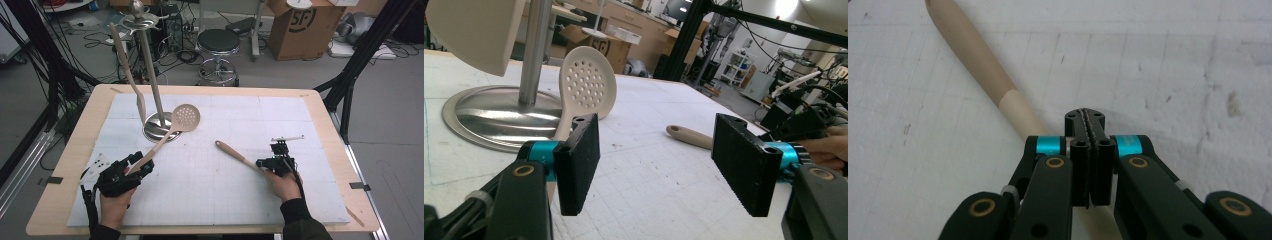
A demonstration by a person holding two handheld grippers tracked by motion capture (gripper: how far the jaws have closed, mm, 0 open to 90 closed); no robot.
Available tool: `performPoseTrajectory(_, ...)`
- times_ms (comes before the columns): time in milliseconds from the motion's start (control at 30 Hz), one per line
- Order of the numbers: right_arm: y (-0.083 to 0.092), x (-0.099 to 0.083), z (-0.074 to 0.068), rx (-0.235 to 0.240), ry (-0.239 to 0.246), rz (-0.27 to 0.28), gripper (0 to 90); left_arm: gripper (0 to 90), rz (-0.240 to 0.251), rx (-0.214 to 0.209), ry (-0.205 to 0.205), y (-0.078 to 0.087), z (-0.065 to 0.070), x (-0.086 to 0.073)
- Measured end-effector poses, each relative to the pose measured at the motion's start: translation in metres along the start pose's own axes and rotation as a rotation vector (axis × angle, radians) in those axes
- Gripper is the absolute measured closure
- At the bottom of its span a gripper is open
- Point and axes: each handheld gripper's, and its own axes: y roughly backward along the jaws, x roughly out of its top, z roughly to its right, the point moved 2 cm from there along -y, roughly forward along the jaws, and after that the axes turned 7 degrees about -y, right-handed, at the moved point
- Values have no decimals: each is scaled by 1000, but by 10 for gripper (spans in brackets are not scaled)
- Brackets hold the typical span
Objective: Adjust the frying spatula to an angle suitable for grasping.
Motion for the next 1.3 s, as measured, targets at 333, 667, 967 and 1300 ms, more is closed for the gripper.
performPoseTrajectory(333, 9, -14, -14, 27, 26, -10, 852, 365, 5, -3, -1, 0, 1, 0)
performPoseTrajectory(667, 1, -4, -23, 162, 85, 3, 718, 365, 1, 0, -1, 0, -1, 0)
performPoseTrajectory(967, -6, -1, -24, 193, 112, -58, 622, 365, 2, 1, 0, 0, 0, 0)
performPoseTrajectory(1300, -9, 8, -38, 158, 180, -78, 565, 365, 1, 2, -1, 0, -1, 0)
